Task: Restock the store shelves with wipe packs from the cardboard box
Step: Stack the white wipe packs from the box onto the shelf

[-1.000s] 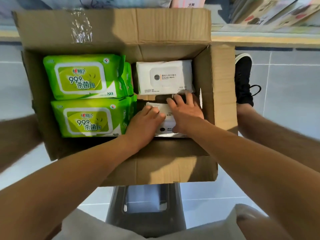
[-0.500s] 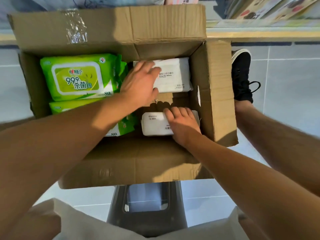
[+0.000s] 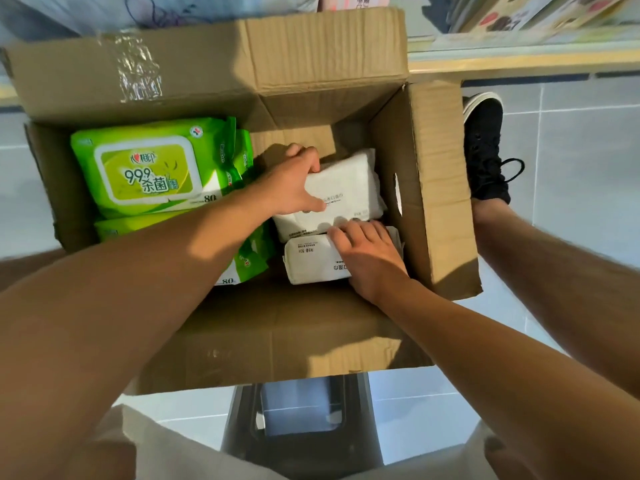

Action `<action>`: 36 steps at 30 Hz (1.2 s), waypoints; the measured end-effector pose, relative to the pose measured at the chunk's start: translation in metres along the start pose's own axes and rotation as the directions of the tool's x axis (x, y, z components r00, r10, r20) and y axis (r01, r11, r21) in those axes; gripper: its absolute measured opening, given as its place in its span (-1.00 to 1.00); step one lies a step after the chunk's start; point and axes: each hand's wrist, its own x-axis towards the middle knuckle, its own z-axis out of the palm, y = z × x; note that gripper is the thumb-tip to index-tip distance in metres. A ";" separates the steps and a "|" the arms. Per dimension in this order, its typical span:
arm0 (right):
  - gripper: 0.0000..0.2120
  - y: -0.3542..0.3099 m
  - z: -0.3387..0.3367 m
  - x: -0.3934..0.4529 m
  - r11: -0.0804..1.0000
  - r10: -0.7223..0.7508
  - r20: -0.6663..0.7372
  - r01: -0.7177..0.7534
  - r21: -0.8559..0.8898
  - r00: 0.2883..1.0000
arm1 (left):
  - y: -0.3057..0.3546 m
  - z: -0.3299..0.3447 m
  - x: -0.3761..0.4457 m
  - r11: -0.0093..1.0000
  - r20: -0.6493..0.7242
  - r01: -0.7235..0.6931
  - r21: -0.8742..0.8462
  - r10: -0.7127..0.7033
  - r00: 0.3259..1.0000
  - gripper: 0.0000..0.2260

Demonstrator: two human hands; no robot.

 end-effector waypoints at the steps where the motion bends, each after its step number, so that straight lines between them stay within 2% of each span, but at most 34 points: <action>1: -0.16 0.000 0.000 0.000 1.000 0.000 0.003 0.000 0.001 1.000 | 0.002 0.003 0.004 0.998 0.023 0.025 -0.058 -0.024 0.999 -0.43; 3: -0.17 0.001 0.000 0.000 1.000 0.002 0.003 -0.002 -0.003 1.000 | 0.007 0.007 0.013 0.996 0.055 0.082 -0.043 -0.080 0.995 -0.36; 6: -0.16 0.000 0.000 0.000 1.000 0.001 -0.013 -0.001 -0.007 1.000 | 0.003 0.003 0.024 0.982 0.125 0.134 0.129 -0.150 0.981 -0.02; 8: -0.16 0.004 0.003 -0.001 1.000 0.000 -0.038 -0.001 -0.008 0.999 | 0.006 0.000 0.028 0.968 0.173 0.125 0.218 -0.164 0.971 0.10; 12: -0.12 0.006 0.002 -0.001 1.000 -0.019 -0.025 0.019 0.016 1.000 | 0.017 -0.002 0.028 0.925 0.170 0.080 0.371 -0.152 0.974 -0.03; 15: -0.09 0.007 -0.002 0.001 0.999 -0.028 -0.012 0.029 0.016 1.000 | 0.022 -0.001 0.024 0.930 0.135 0.008 0.367 -0.062 0.989 -0.09; 19: -0.10 0.006 -0.012 0.003 0.999 -0.033 0.018 0.033 0.009 0.999 | 0.027 0.000 0.007 0.927 0.029 -0.025 0.375 0.015 0.999 -0.19; 23: -0.12 0.000 -0.029 -0.009 1.000 -0.005 -0.029 0.004 -0.028 1.000 | 0.031 -0.011 -0.019 0.924 -0.135 0.009 0.382 0.046 0.990 -0.10; 26: -0.13 -0.007 -0.048 -0.024 0.999 0.020 -0.085 -0.024 -0.041 0.996 | 0.041 -0.038 -0.044 0.938 -0.241 0.050 0.342 0.036 0.970 -0.12; 30: -0.12 -0.020 -0.081 -0.051 0.998 0.043 -0.180 -0.051 -0.043 0.983 | 0.055 -0.080 -0.086 0.947 -0.374 0.074 0.312 0.050 0.926 -0.13; 36: -0.09 -0.041 -0.130 -0.089 0.995 0.085 -0.317 -0.095 -0.017 0.945 | 0.065 -0.139 -0.162 0.967 -0.566 0.095 0.237 0.058 0.823 -0.11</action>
